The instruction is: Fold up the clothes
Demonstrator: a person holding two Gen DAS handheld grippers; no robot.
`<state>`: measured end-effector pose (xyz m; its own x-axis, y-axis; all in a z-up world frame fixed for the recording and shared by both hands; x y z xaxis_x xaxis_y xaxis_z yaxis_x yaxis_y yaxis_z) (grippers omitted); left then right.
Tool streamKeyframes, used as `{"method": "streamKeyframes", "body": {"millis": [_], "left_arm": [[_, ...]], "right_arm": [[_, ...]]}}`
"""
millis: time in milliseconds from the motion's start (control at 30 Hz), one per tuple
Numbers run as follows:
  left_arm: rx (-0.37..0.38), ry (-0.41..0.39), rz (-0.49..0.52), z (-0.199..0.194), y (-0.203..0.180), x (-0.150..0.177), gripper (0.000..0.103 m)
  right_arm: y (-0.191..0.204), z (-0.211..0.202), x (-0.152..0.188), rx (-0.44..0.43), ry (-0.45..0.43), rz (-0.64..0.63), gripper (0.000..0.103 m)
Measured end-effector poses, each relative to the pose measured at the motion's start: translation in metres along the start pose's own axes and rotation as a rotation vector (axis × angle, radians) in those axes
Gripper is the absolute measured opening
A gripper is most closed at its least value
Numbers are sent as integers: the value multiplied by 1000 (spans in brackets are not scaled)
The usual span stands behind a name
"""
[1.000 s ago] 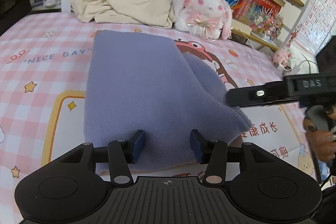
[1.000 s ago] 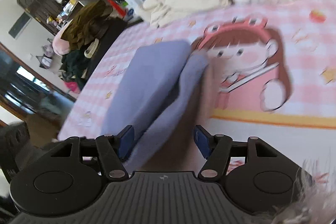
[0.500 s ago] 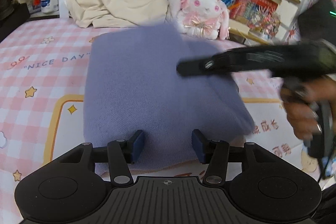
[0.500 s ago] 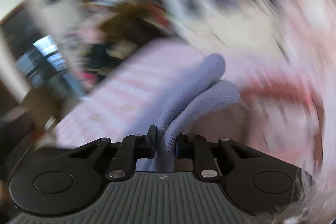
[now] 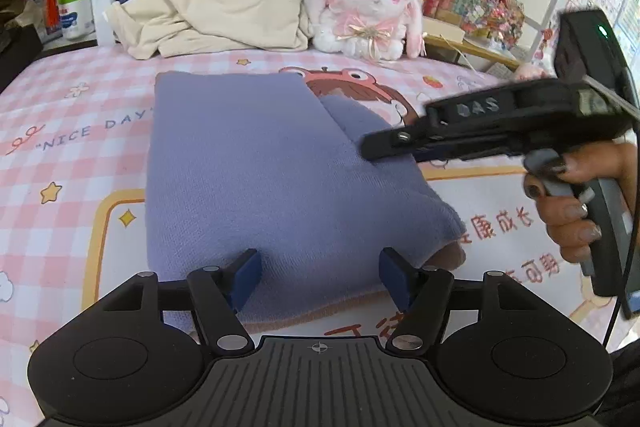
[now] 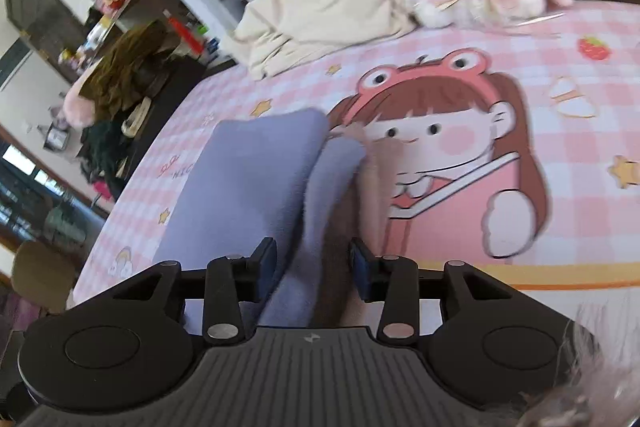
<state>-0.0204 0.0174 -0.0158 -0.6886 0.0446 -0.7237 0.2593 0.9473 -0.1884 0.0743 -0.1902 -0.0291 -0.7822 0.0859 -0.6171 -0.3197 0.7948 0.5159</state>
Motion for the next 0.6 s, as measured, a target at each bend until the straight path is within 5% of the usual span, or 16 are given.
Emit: {"method": "streamKeyframes", "body": {"millis": [233,333,467,600], "left_arm": [[-33,-168,-191,-38,36,-16,70],[-71,-154,-273,-38,55,-19,71],[-98,-156,-257,-37,56,-20,75],[-100,-152,-249,-33,53,-19,78]], "right_arm": [[21,-42,-2,39,-85,-145,49],[34,-48,3,-13,-47,-175,50],[42,-46,16,-106,33,-124,52],[46,-43,28,-108,85,-100,52]]}}
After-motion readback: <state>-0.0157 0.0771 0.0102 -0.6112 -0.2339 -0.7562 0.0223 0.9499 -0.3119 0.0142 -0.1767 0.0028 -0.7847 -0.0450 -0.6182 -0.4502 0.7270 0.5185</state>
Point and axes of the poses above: each gripper's, at about its wrist camera, not at the fingertips, and z roughly the way its jaws point, y to its left, x to its underside, the point moved 2 cm from there along z, roughly the way its jaws point, and after that the axes turned 5 degrees about -y, right-handed, at the moved point
